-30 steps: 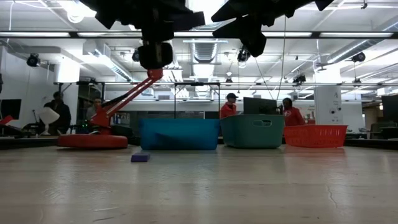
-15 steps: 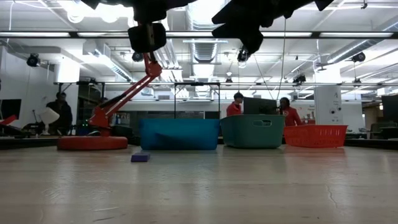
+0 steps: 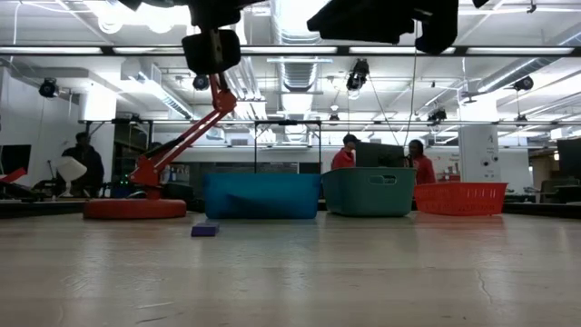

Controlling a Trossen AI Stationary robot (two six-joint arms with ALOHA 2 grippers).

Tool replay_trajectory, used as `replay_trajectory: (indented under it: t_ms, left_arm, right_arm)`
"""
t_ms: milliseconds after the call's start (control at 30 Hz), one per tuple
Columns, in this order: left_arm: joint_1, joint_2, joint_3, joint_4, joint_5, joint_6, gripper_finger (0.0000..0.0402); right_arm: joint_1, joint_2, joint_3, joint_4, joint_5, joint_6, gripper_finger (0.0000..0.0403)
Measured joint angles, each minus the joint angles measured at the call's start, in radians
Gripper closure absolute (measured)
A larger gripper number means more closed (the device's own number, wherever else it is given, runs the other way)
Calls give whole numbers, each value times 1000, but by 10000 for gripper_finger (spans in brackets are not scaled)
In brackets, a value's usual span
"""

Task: Pick & Place School Supplies
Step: Put the blue eraser into the red bin

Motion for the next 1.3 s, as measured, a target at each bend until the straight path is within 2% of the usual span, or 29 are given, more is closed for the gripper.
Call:
replay_trajectory:
  t_ms: [100, 267, 833, 1100, 1300]
  left_arm:
    - [0, 0, 0, 1, -1, -11, 319]
    - [-2, 6, 0, 0, -26, -26, 319]
    - [-21, 8, 0, 0, -36, -40, 319]
    - [-21, 8, 0, -1, -36, -34, 319]
    - [-21, 8, 0, -2, -35, -33, 319]
  right_arm:
    - [4, 15, 0, 59, -6, -5, 257]
    - [30, 66, 14, 185, -76, -9, 260]
    - [59, 188, 119, 170, -61, -74, 269]
    - [62, 188, 111, 170, -61, -77, 297]
    - [66, 186, 111, 170, -61, -76, 334]
